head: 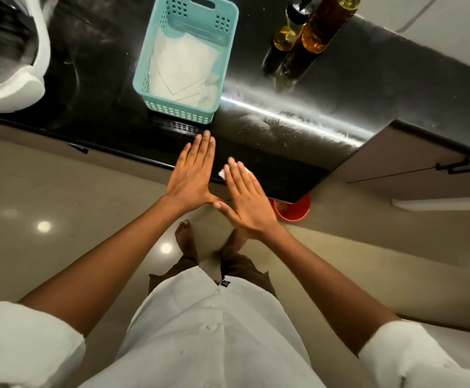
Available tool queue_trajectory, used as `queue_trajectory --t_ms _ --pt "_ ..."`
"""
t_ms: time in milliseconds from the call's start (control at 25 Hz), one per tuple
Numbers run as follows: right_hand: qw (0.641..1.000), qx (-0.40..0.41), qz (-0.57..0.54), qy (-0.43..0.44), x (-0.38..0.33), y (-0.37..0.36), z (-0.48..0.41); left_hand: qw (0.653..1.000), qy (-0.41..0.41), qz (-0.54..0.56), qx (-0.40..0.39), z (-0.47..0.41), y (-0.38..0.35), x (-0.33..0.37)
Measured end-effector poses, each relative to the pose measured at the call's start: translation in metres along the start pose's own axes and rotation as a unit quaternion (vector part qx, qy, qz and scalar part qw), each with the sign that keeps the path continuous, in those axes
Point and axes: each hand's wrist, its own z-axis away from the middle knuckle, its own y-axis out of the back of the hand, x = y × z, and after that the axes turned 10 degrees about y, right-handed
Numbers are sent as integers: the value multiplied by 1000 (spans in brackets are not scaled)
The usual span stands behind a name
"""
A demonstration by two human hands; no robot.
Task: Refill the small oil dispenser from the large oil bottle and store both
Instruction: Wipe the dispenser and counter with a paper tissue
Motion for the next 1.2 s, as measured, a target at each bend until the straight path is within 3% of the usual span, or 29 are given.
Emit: queue_trajectory --t_ms 120,240,320,400,480,640,760,920,1000,1120,1200 --pt "997 4 25 -66 85 24 30 1000 11 -19 -14 0 2 4" --pt "969 86 8 -230 188 72 6 999 19 -30 -21 1 5 7" --pt "947 130 -25 -293 209 94 -31 999 25 -35 -14 2 5 6" --pt "954 147 -37 -257 186 92 -70 999 22 -23 -12 2 7 9" --pt "979 129 -17 -156 134 66 -85 1000 26 -12 -7 2 8 11" --pt "998 22 27 49 58 16 -16 1000 18 2 -16 4 13 13" --pt "999 11 35 20 120 24 43 1000 17 -11 -20 4 15 14" --pt "973 96 6 -211 245 85 29 999 26 -23 -20 3 16 15" --pt "958 127 -22 -258 245 100 -7 999 29 -17 -19 3 16 14" --pt "986 119 22 -111 164 66 -39 999 31 -6 -20 3 15 15" --pt "997 62 50 23 90 28 -20 999 31 9 -20 3 14 15"
